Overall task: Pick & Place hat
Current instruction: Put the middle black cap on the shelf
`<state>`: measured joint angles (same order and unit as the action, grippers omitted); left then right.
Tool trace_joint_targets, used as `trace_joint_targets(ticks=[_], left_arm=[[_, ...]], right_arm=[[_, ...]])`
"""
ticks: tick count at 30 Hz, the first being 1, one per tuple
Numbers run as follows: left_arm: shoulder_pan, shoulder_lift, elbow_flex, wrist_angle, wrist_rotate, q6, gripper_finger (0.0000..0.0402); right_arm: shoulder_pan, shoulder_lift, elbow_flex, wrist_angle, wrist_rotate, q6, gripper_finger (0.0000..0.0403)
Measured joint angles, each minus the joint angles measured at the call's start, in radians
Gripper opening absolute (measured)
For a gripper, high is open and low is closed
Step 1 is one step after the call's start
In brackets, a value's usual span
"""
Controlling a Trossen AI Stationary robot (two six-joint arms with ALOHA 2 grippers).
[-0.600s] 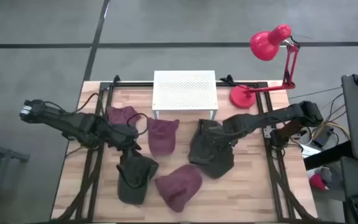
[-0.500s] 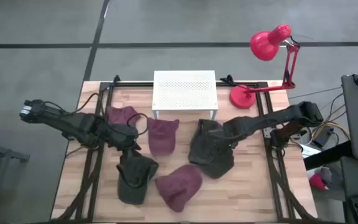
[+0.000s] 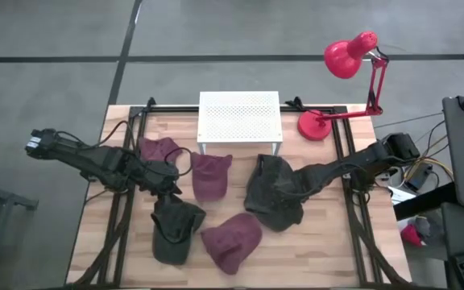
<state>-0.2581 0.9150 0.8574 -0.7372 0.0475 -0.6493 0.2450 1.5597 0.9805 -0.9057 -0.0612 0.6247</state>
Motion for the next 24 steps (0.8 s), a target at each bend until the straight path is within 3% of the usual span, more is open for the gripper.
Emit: trace_joint_targets(ticks=[15, 18, 22, 24], left_arm=[[0.001, 0.001, -0.048, 0.004, 0.000, 0.009, 0.0168], [0.001, 0.001, -0.070, 0.003, 0.001, -0.021, 0.0168], [0.000, 0.001, -0.094, 0.004, 0.001, -0.038, 0.0168], [0.000, 0.001, -0.103, 0.005, 0.001, -0.039, 0.0168]], right_arm=[[0.028, 0.000, -0.019, 0.049, -0.022, 0.014, 0.0155], [0.028, 0.000, -0.023, 0.059, -0.077, 0.016, 0.0116], [0.027, 0.000, -0.025, 0.061, -0.123, 0.015, 0.0028], [0.027, 0.000, -0.019, 0.063, -0.143, 0.016, 0.0018]])
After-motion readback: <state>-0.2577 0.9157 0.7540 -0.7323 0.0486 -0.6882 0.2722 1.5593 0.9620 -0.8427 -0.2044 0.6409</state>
